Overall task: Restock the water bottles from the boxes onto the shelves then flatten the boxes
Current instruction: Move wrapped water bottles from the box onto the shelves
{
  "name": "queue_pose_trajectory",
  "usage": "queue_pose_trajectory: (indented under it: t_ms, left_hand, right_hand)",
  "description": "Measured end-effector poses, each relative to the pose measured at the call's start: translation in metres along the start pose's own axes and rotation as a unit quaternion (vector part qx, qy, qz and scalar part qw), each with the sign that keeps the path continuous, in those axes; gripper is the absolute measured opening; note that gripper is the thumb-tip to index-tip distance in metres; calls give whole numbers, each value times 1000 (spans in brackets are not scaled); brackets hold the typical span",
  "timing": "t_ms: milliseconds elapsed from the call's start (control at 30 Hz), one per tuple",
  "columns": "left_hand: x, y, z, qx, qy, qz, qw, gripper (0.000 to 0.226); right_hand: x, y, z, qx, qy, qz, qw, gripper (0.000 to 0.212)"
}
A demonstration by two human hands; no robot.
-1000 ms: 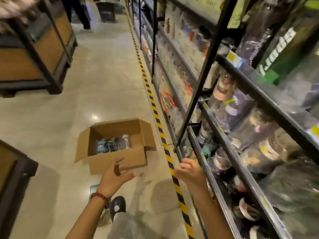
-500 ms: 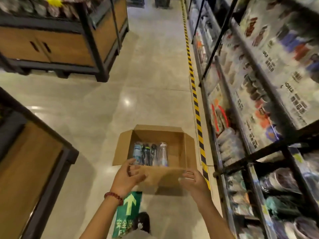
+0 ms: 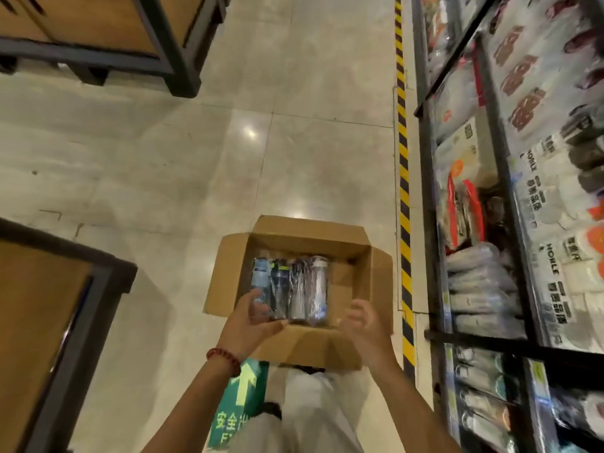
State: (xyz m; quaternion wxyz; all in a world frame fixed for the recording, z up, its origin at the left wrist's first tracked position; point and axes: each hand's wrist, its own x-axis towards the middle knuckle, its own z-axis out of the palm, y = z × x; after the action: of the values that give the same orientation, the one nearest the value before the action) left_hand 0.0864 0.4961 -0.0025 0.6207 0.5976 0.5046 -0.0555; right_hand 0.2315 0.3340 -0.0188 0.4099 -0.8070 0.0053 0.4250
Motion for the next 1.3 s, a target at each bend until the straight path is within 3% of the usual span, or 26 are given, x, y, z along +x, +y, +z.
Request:
queue_pose_trajectory:
  t_ms: [200,367,700,800,867,967,1133,1300]
  left_hand:
    - [119,-31,32,21,-10,-77,997,78]
    - [229,-82,59,65,-10,-121,990,78]
    - [402,-222,118,61,92,-218,970,79]
    - [428,-262,129,105,82,-242,961,81]
    - [441,-284,135,140,76,-249,955,77]
    - [458,-312,142,204,100,-221,948,66]
    - [476,-326,151,180,142,-243,943,83]
    - [487,-325,157,153,83,-273,946,97]
  right_hand:
    - [129,20,21,-41,-13,30,999,32]
    - [237,77,45,-84,-36,76,993,34]
    - [405,229,111,-180,-34,94,979,49]
    - [438,265,129,-196,-23,100,975,66]
    - [454,284,140,-207,-24,105,972,88]
    - [472,307,152,-179,-26,100,978,110]
    - [488,315,157,-142,-18,85,986,103]
    - [495,316,145,-118,-18,90,989,98]
